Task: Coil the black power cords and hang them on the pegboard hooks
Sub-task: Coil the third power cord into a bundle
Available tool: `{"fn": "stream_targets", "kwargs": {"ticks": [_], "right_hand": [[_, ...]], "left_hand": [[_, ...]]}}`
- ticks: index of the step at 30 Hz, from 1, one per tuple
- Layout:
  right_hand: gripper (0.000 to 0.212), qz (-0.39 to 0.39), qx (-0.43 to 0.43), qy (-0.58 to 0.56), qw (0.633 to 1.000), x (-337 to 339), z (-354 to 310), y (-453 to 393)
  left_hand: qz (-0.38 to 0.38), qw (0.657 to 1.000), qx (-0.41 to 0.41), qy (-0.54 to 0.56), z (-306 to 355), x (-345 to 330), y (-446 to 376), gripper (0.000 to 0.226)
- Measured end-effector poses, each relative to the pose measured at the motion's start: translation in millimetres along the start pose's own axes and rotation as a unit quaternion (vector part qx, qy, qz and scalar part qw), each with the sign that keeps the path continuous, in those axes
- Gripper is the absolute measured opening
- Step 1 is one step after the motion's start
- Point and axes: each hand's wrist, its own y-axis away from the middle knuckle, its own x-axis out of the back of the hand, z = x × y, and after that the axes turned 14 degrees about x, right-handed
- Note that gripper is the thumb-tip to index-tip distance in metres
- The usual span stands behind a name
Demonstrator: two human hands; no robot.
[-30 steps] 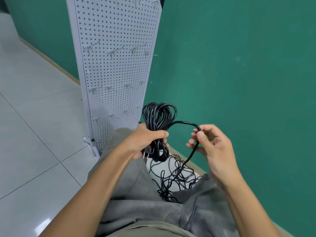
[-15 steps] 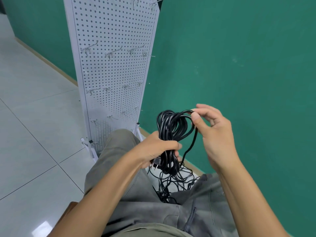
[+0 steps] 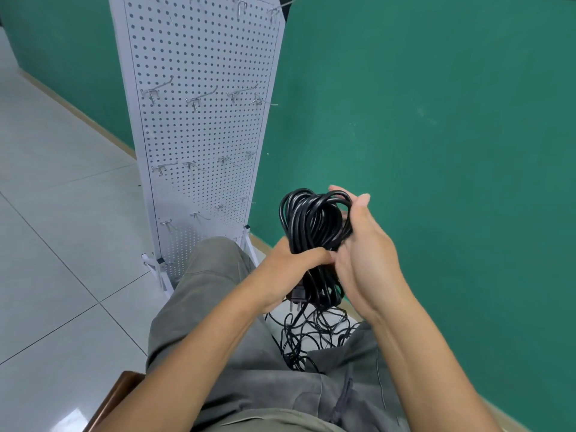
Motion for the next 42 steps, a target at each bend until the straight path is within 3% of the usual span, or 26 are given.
{"fn": "stream_targets", "kwargs": {"ticks": [4,7,9,11,14,18,20,22,25,27,36,42], "right_hand": [[0.042,-0.089,0.032,0.236,0.967,8,1,-1],[0.028,-0.165,0.07,0.313,0.933,17,-8,-11],[0.021,-0.203,0.053,0.288,0.934,21,-14,-21],[0.028,-0.212,0.01,0.203,0.956,22,-16,-28],[0.044,-0.184,-0.021,0.129,0.974,17,-10,-28],[0.047,-0.119,-0.004,0.123,0.985,16,-4,-26],[0.045,-0.081,0.018,0.129,0.988,17,-3,-29],[0.036,-0.041,0.025,0.128,0.991,18,-1,-31],[0.031,-0.03,0.013,0.14,0.99,22,-2,-35],[0.032,-0.052,-0.009,0.15,0.987,25,-6,-38],[0.028,-0.049,-0.002,0.212,0.976,11,-1,-31],[0.011,0.002,0.041,0.288,0.957,8,5,-39]], "left_hand": [[-0.053,0.997,0.052,0.029,3,6,3,0.015],[-0.096,0.992,0.082,0.009,6,15,6,0.011],[-0.121,0.988,0.094,-0.01,7,18,6,0.015],[-0.136,0.984,0.108,-0.025,6,18,7,0.018],[-0.13,0.982,0.129,-0.039,5,20,6,0.02],[-0.146,0.979,0.139,-0.019,4,21,4,0.015],[-0.12,0.984,0.128,0.026,6,12,5,0.005],[-0.035,0.994,0.094,0.03,7,2,2,0.025],[0.1,0.992,0.0,-0.073,2,-8,-5,0.048],[0.162,0.977,-0.02,-0.136,-2,-11,-6,0.054],[0.12,0.966,0.051,-0.222,-3,-13,-5,0.053],[0.264,0.929,0.01,-0.258,-7,-36,7,0.058]]}}
